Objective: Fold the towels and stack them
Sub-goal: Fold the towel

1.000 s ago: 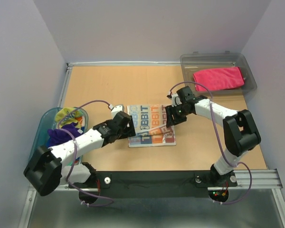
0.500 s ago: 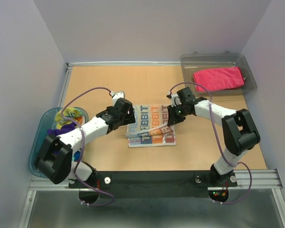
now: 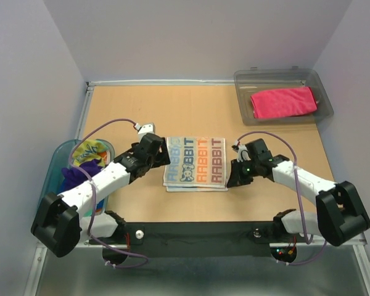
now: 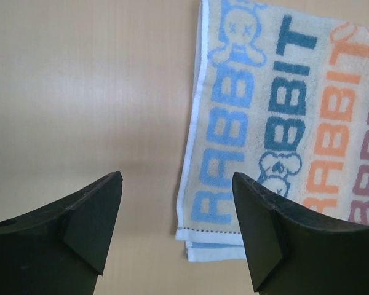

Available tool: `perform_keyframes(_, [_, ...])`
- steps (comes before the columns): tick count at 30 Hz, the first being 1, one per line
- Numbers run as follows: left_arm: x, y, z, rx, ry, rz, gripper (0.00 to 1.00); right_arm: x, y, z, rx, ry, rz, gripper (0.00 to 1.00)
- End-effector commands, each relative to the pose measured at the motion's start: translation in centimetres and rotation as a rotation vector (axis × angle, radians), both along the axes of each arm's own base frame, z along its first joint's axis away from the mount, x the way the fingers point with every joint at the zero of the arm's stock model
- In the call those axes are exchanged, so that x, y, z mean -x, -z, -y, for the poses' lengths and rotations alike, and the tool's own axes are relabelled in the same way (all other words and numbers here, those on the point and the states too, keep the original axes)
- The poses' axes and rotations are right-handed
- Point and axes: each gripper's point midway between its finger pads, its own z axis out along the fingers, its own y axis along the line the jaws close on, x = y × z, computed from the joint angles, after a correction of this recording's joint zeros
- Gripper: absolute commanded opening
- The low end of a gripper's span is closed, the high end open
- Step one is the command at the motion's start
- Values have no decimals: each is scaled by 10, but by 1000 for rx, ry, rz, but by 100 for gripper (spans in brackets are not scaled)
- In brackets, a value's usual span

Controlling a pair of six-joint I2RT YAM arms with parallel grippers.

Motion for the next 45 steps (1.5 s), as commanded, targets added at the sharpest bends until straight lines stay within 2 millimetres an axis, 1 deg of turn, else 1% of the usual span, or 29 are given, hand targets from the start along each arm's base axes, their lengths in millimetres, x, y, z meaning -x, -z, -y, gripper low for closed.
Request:
perform_keyframes(1, [10, 3, -7, 10, -11, -7, 83, -3, -9, 1, -34, 119, 36, 19])
perform_keyframes(6, [21, 15, -3, 59, 2, -41, 83, -17, -23, 3, -31, 137, 121, 31])
perform_keyframes(7, [22, 18, -2, 62, 0, -51, 83, -26, -26, 5, -15, 168, 141, 41])
perform_keyframes(9, [22, 21, -1, 79, -19, -56, 83, -45, -32, 5, 0, 212, 177, 49])
perform_keyframes(13, [18, 32, 0, 83, -43, -67, 83, -84, -41, 7, 40, 314, 252, 51])
perform_keyframes(14, [15, 31, 1, 81, -48, -60, 83, -101, -54, 4, 25, 336, 307, 50])
perform_keyframes(16, [4, 29, 3, 67, -64, -38, 80, -122, -53, 7, 66, 372, 345, 46])
perform_keyframes(17, [-6, 19, 7, 75, -69, -12, 79, -138, -63, 4, 58, 383, 386, 45])
perform_keyframes(18, [-12, 17, 9, 71, -75, 0, 77, -146, -63, 3, 67, 388, 392, 44])
perform_keyframes(19, [-26, 12, 14, 66, -83, 14, 75, -161, -61, 0, 81, 390, 398, 42])
perform_keyframes(21, [-41, 9, 20, 62, -88, 20, 73, -175, -58, -3, 88, 392, 404, 38])
perform_keyframes(22, [-49, 20, 21, 39, -94, -5, 71, -182, -54, -5, 92, 391, 403, 37])
perform_keyframes(23, [-61, 10, 27, 46, -94, 16, 70, -190, -44, -8, 98, 389, 392, 33])
perform_keyframes(24, [-68, 11, 31, 42, -92, 16, 69, -200, -47, -11, 90, 390, 406, 32])
perform_keyframes(25, [-73, 24, 32, 17, -98, -12, 68, -205, -43, -14, 89, 383, 401, 32])
perform_keyframes(26, [-84, 20, 37, 28, -99, -4, 66, -210, -29, -16, 105, 375, 381, 31])
perform_keyframes(28, [-92, 39, 40, 5, -98, -46, 66, -225, -29, -22, 96, 366, 389, 31])
perform_keyframes(29, [-101, 37, 44, 16, -101, -43, 65, -229, -13, -22, 112, 363, 361, 31])
perform_keyframes(31, [-107, 54, 45, -2, -103, -81, 63, -243, -11, -26, 104, 358, 367, 32])
perform_keyframes(32, [-115, 52, 44, 3, -113, -74, 63, -249, -8, -23, 107, 364, 364, 31])
perform_keyframes(33, [-119, 54, 44, 1, -116, -76, 63, -253, 7, -23, 121, 361, 341, 31])
perform_keyframes(34, [-123, 62, 42, -10, -124, -90, 62, -258, 10, -24, 117, 354, 339, 31])
perform_keyframes(35, [-131, 58, 44, -1, -125, -81, 62, -274, 2, -24, 104, 366, 362, 31])
perform_keyframes(37, [-140, 70, 36, -21, -145, -109, 62, -286, 8, -23, 108, 370, 361, 31])
perform_keyframes(38, [-150, 64, 40, -14, -142, -94, 62, -300, 11, -23, 104, 370, 370, 32])
perform_keyframes(40, [-161, 71, 33, -27, -159, -104, 61, -313, 12, -24, 101, 370, 384, 32])
perform_keyframes(41, [-172, 64, 33, -22, -160, -87, 60, -320, 13, -27, 88, 357, 386, 32])
perform_keyframes(43, [-180, 61, 26, -31, -173, -83, 61, -323, 7, -33, 61, 342, 391, 33])
perform_keyframes(45, [-184, 38, 22, -36, -180, -42, 61, -319, -10, -33, 38, 345, 406, 35])
